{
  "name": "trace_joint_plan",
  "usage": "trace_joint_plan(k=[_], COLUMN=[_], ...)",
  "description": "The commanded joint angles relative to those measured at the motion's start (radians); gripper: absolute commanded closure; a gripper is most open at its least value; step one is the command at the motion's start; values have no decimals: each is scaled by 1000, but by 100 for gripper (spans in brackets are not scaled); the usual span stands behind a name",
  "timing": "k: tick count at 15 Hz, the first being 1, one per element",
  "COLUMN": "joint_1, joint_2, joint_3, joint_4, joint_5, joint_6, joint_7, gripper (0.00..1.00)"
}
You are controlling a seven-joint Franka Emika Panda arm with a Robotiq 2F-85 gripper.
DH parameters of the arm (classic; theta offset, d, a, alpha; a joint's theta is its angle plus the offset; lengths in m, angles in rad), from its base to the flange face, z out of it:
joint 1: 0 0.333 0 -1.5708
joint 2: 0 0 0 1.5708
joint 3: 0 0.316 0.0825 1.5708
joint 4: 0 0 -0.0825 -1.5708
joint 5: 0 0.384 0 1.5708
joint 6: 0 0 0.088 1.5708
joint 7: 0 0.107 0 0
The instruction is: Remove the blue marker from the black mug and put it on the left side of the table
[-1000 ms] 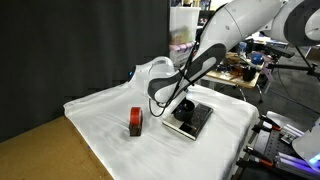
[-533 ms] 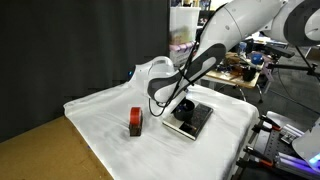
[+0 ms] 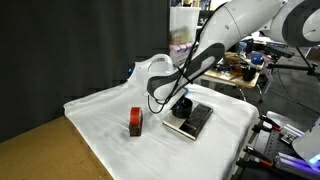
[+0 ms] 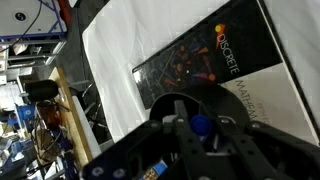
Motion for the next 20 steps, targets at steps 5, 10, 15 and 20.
trace_joint_plan(k=[5, 10, 15, 20], joint_1=[3, 6, 8, 7], joint_2=[44, 64, 79, 91], joint_3=[-3, -7, -15, -45], joint_4=[73, 103, 138, 183], joint_5=[-32, -32, -39, -87], joint_6=[-30, -35, -47, -49], joint_7=[-35, -39, -44, -74], gripper=[95, 95, 95, 95])
